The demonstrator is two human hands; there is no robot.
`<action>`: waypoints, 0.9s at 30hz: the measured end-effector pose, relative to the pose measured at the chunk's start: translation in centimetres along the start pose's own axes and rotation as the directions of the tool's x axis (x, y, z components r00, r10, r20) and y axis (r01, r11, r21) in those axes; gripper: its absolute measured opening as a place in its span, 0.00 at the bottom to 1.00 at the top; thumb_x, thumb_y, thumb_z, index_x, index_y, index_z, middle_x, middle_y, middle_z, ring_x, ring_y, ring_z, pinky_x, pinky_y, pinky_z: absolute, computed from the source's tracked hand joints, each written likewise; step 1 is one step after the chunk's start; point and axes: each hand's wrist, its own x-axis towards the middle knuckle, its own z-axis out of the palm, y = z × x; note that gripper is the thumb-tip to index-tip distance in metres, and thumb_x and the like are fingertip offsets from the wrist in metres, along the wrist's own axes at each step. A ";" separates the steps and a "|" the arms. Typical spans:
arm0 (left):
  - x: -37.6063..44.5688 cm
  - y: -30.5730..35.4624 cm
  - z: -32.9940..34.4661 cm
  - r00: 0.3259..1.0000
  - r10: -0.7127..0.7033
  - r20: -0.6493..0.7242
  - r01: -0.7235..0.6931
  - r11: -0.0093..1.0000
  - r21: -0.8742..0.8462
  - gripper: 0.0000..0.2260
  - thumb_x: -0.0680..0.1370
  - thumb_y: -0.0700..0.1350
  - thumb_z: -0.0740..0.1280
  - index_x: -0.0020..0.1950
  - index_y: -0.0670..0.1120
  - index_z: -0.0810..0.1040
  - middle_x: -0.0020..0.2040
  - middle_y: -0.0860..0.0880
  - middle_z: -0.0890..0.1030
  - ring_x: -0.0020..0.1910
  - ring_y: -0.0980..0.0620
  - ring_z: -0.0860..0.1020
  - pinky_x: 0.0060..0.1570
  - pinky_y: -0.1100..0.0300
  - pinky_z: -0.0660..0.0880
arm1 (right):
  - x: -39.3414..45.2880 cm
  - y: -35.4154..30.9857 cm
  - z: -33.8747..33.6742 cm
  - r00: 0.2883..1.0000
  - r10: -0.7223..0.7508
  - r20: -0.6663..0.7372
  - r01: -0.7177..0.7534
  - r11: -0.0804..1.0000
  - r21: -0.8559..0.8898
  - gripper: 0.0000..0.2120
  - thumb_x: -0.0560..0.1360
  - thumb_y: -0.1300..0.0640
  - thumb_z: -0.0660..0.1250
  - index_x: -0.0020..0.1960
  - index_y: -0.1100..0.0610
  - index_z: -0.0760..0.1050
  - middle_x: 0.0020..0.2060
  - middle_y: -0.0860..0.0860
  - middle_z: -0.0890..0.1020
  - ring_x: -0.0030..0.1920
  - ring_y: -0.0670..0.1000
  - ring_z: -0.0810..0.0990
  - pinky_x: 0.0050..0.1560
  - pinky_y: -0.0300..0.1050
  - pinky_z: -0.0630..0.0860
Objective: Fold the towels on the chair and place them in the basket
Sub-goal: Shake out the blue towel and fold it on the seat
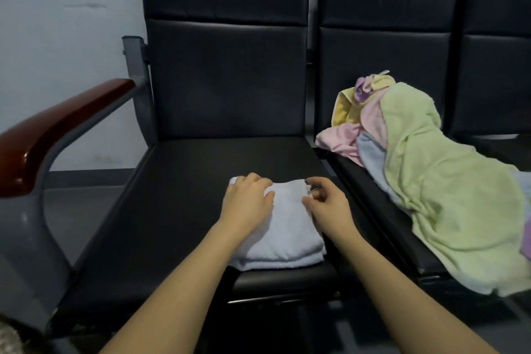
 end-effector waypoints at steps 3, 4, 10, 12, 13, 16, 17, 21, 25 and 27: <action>-0.9 -2.2 -0.4 0.993 -0.012 0.118 -0.005 0.990 0.143 0.16 0.82 0.52 0.55 0.67 0.51 0.72 0.69 0.52 0.69 0.68 0.49 0.64 0.63 0.54 0.61 | 0.1 -0.8 0.2 0.990 -0.125 -0.067 0.125 0.992 -0.004 0.15 0.73 0.65 0.66 0.54 0.49 0.77 0.41 0.46 0.80 0.41 0.44 0.78 0.48 0.39 0.74; -1.2 -2.7 -0.5 0.985 -0.022 0.169 -0.008 0.985 0.174 0.17 0.82 0.53 0.54 0.68 0.51 0.71 0.70 0.52 0.67 0.70 0.49 0.63 0.63 0.54 0.60 | 0.3 -0.7 0.3 0.990 -0.122 -0.063 0.119 0.992 -0.050 0.14 0.74 0.64 0.66 0.55 0.49 0.77 0.41 0.46 0.80 0.44 0.45 0.78 0.52 0.42 0.74; -2.3 -4.1 0.3 0.911 -0.082 0.405 -0.003 0.979 0.204 0.25 0.83 0.57 0.44 0.79 0.53 0.47 0.79 0.52 0.43 0.77 0.52 0.40 0.75 0.49 0.41 | 0.8 -0.2 0.7 0.999 0.015 0.039 0.003 0.898 -0.440 0.12 0.79 0.48 0.61 0.58 0.49 0.80 0.58 0.51 0.76 0.61 0.55 0.73 0.61 0.49 0.61; -2.2 -4.4 0.6 0.915 -0.068 0.397 -0.007 0.983 0.184 0.25 0.83 0.57 0.44 0.79 0.53 0.46 0.79 0.52 0.42 0.77 0.52 0.39 0.75 0.49 0.39 | 0.5 -1.1 0.5 0.996 -0.081 0.022 0.083 0.909 -0.408 0.11 0.79 0.49 0.61 0.56 0.49 0.80 0.58 0.49 0.75 0.60 0.52 0.73 0.59 0.46 0.57; -2.1 -4.5 0.6 0.923 -0.059 0.381 -0.007 0.986 0.169 0.25 0.83 0.57 0.45 0.79 0.53 0.48 0.79 0.52 0.43 0.77 0.52 0.39 0.75 0.49 0.39 | 0.4 -1.5 0.6 0.992 -0.121 0.035 0.124 0.906 -0.404 0.11 0.79 0.49 0.61 0.55 0.48 0.80 0.58 0.48 0.75 0.60 0.50 0.73 0.57 0.44 0.55; -2.4 -4.2 0.1 0.958 -0.006 0.288 -0.030 0.992 0.121 0.24 0.83 0.56 0.48 0.78 0.52 0.54 0.79 0.50 0.47 0.77 0.51 0.42 0.74 0.49 0.39 | -0.4 -2.1 0.7 0.954 -0.256 0.158 0.300 0.809 -0.506 0.12 0.79 0.48 0.61 0.59 0.47 0.78 0.59 0.45 0.74 0.60 0.47 0.71 0.54 0.40 0.51; -2.6 -4.0 -0.2 0.971 0.018 0.239 -0.046 0.993 0.112 0.24 0.82 0.56 0.50 0.77 0.52 0.56 0.79 0.49 0.49 0.77 0.50 0.45 0.73 0.50 0.42 | -0.8 -2.1 0.7 0.929 -0.300 0.214 0.369 0.761 -0.534 0.12 0.79 0.47 0.61 0.60 0.47 0.78 0.59 0.45 0.74 0.60 0.46 0.70 0.54 0.39 0.50; -4.5 -3.1 -1.7 0.986 0.083 0.142 -0.104 0.984 0.145 0.22 0.80 0.58 0.56 0.72 0.52 0.64 0.66 0.48 0.64 0.63 0.47 0.63 0.64 0.53 0.61 | -2.7 -2.3 0.4 0.839 -0.392 0.377 0.536 0.713 -0.452 0.20 0.74 0.38 0.58 0.56 0.48 0.79 0.51 0.43 0.72 0.51 0.44 0.68 0.54 0.43 0.59; -6.8 -3.3 -2.2 0.982 0.119 0.147 -0.141 0.979 0.144 0.22 0.78 0.61 0.58 0.65 0.48 0.67 0.60 0.48 0.67 0.55 0.48 0.69 0.54 0.54 0.70 | -4.8 -1.5 -0.6 0.802 -0.396 0.447 0.568 0.738 -0.364 0.13 0.73 0.42 0.67 0.51 0.49 0.76 0.46 0.43 0.72 0.47 0.43 0.69 0.51 0.43 0.69; -7.7 -3.8 -2.2 0.977 0.170 0.126 -0.188 0.972 0.140 0.21 0.77 0.62 0.60 0.61 0.48 0.68 0.58 0.50 0.69 0.52 0.49 0.70 0.50 0.57 0.70 | -5.5 -0.8 -1.5 0.809 -0.383 0.446 0.555 0.748 -0.364 0.12 0.72 0.44 0.70 0.49 0.50 0.74 0.44 0.42 0.73 0.47 0.43 0.70 0.51 0.44 0.71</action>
